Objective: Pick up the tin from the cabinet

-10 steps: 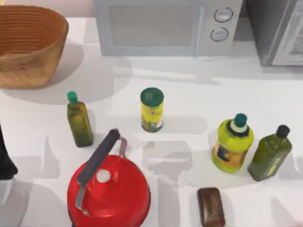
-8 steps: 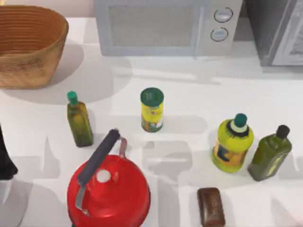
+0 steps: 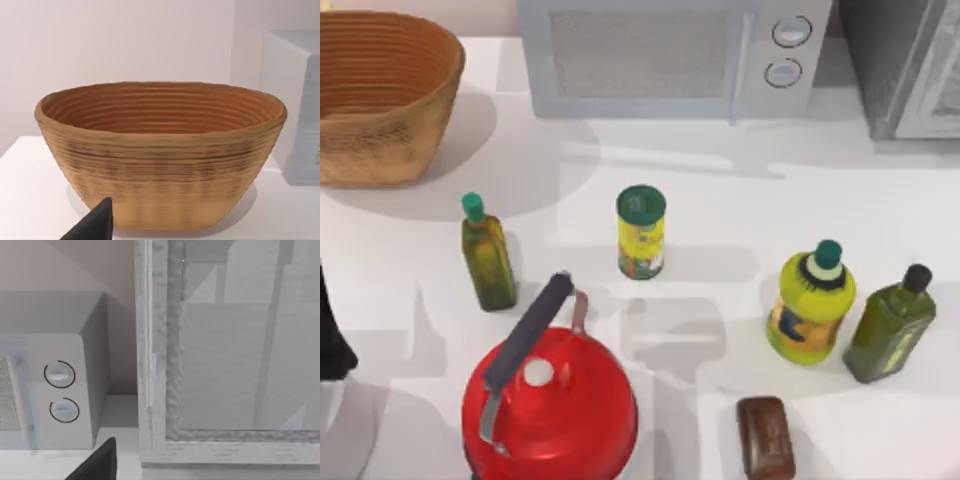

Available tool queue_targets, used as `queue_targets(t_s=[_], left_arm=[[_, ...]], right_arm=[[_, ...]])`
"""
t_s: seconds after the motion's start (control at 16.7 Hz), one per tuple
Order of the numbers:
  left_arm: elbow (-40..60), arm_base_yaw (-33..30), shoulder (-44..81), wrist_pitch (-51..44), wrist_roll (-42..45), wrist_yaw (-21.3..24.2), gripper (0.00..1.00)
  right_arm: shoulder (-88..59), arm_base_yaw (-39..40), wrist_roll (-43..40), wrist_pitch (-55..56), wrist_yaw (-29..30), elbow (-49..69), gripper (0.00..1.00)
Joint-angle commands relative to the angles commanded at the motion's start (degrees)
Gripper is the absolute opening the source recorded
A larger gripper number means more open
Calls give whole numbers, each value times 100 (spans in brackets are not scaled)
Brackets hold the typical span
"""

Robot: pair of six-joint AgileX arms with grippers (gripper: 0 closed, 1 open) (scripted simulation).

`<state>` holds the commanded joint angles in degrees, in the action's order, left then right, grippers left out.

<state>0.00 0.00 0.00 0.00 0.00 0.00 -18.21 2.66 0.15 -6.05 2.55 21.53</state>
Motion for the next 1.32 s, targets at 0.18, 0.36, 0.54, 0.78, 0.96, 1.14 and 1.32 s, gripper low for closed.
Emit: queue_targets(t_s=[0.18,0.36,0.54,0.78,0.96,1.14,1.32], left_arm=[[0,0,0,0,0,0,100],[0,0,0,0,0,0,100],[0,0,0,0,0,0,100],[0,0,0,0,0,0,100],[0,0,0,0,0,0,100],[0,0,0,0,0,0,100],[0,0,0,0,0,0,100]], right_arm=[[-1176,163,17,-360,176,1559,100],[-2431,339,36,-743,365,3254,100],[-3640,504,52,-1109,546,4914,100],[-4950,680,67,-1514,743,6721,100],[-5568,763,73,-1714,837,7546,100],[-5784,792,75,-1787,872,7827,100],[-5784,792,75,-1787,872,7827,100]])
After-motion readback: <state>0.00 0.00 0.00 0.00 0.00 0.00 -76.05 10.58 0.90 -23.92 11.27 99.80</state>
